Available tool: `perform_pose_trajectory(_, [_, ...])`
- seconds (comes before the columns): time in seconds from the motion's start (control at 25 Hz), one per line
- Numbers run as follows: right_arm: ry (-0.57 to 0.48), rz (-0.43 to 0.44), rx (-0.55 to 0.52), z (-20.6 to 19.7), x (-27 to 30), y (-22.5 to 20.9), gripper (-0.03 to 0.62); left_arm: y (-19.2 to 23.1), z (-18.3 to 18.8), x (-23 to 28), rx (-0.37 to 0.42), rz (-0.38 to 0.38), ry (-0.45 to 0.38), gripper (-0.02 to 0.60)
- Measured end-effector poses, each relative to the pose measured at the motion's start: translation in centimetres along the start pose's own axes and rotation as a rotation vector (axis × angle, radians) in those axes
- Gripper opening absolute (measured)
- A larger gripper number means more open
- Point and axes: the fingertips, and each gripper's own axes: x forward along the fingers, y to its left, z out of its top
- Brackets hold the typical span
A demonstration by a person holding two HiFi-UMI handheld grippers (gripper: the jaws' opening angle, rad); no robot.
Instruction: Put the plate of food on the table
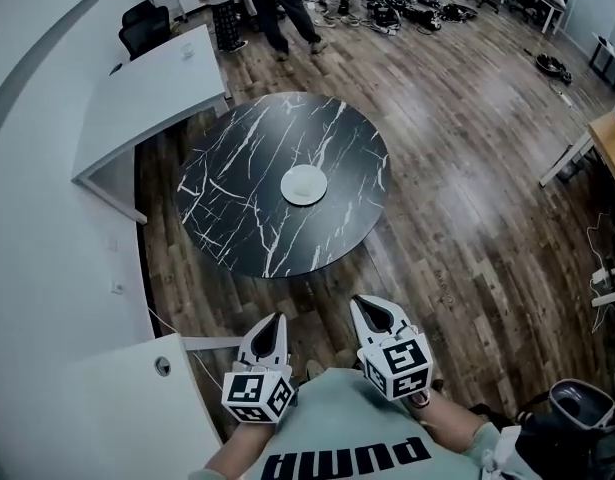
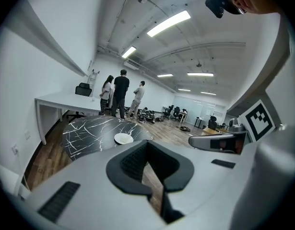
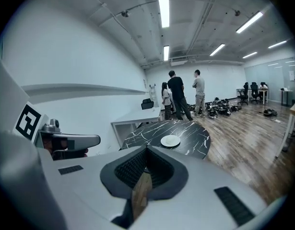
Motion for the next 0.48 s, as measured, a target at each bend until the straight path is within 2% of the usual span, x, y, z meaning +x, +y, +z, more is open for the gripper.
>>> perform_pose_trajectory(0.28, [-0.012,-0.103,0.015,-2.0,-2.3,3.6,0.009,-0.1,-1.9,-3.5,0.044,-0.117,-0.001,0.006])
perform_pose_trajectory(0.48, [0.002,-0.123,0.017,-3.3,-2.9,5.1,0.009,1.2,-2.4,-4.8,0.043,-0.113,-0.018,0.006])
